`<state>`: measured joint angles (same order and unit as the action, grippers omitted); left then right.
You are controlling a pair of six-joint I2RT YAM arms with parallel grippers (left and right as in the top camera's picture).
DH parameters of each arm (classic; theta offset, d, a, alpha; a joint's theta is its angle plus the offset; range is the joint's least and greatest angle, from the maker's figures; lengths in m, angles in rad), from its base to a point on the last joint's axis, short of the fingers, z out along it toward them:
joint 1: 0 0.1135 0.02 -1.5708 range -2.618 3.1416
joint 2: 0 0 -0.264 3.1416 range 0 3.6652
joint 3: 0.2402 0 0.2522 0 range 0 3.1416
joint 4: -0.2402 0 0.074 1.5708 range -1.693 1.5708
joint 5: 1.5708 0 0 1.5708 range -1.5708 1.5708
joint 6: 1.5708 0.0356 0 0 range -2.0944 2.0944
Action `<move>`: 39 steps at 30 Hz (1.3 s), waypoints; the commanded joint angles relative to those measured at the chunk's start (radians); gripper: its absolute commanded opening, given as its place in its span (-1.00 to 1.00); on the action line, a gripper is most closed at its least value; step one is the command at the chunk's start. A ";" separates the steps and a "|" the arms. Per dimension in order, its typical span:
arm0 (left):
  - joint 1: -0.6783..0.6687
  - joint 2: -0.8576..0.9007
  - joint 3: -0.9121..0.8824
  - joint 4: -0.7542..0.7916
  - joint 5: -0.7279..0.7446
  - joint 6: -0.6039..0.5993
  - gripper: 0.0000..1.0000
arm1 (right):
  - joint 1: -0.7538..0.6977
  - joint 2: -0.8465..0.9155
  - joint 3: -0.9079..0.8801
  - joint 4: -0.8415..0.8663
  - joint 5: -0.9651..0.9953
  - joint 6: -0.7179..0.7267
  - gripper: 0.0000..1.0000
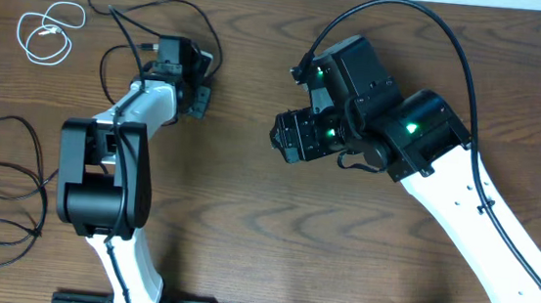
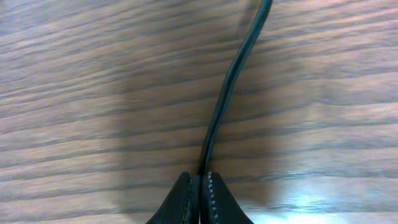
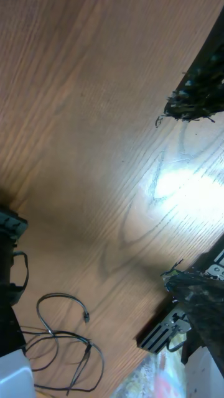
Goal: Untangle cables
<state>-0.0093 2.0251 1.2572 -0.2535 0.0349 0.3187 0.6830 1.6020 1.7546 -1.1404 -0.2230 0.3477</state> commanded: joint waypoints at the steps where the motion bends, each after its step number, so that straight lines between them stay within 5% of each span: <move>1: 0.011 -0.026 0.010 0.009 -0.029 0.006 -0.85 | 0.004 0.005 -0.003 0.000 0.008 -0.005 0.53; 4: 0.011 -0.055 0.011 0.020 -0.028 0.006 -0.74 | 0.004 0.005 -0.003 0.002 0.008 -0.005 0.53; 7: 0.011 -0.079 0.011 0.023 -0.027 -0.002 -0.07 | 0.004 0.005 -0.003 0.002 0.007 -0.005 0.53; 14: 0.010 -0.172 0.011 0.023 -0.016 -0.097 0.26 | 0.004 0.005 -0.003 0.000 0.008 -0.004 0.52; 19: 0.010 -0.314 0.011 -0.012 0.125 -0.213 0.84 | -0.002 0.004 -0.002 -0.002 0.007 -0.004 0.72; 23: 0.010 -0.452 0.011 -0.083 0.241 -0.319 0.91 | -0.034 -0.021 -0.002 -0.021 0.007 -0.004 0.96; 31: 0.010 -0.684 0.011 -0.214 0.413 -0.549 0.99 | -0.165 -0.172 -0.002 -0.116 0.008 -0.020 0.98; 39: 0.010 -0.921 0.011 -0.483 0.471 -0.540 1.00 | -0.253 -0.369 -0.002 -0.296 0.093 -0.049 0.99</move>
<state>-0.0010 1.1843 1.2572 -0.6922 0.4614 -0.2066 0.4385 1.2865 1.7515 -1.4090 -0.1890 0.3210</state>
